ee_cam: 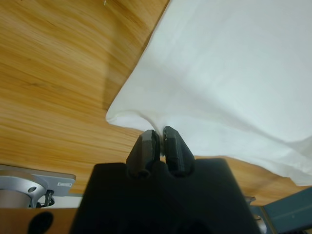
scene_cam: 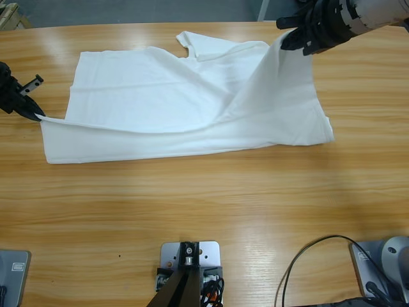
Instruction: Fold clothes
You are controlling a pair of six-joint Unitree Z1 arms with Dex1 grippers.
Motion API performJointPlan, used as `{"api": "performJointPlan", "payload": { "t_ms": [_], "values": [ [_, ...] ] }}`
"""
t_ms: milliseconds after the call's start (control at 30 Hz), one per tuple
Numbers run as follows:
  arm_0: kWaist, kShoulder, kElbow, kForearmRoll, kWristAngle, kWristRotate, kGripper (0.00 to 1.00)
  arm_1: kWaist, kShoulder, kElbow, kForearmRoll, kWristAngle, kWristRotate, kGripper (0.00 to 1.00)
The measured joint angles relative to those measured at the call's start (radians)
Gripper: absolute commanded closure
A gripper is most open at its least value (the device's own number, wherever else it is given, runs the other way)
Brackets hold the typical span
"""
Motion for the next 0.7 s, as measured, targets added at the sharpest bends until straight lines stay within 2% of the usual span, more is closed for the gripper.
{"api": "performJointPlan", "payload": {
  "t_ms": [133, 367, 700],
  "values": [
    [0.000, 0.003, 0.000, 0.000, 0.000, 0.000, 1.000, -0.037, 0.010, -0.037, 0.000, 0.000, -0.059, 1.000],
    [0.000, 0.003, 0.000, 0.000, 0.000, 0.000, 1.000, -0.036, 0.027, -0.038, 0.001, 0.007, -0.086, 1.000],
    [0.000, 0.003, 0.000, -0.001, 0.001, 0.000, 1.000, 0.037, -0.003, 0.154, 0.003, 0.008, -0.024, 1.000]
  ]
}}
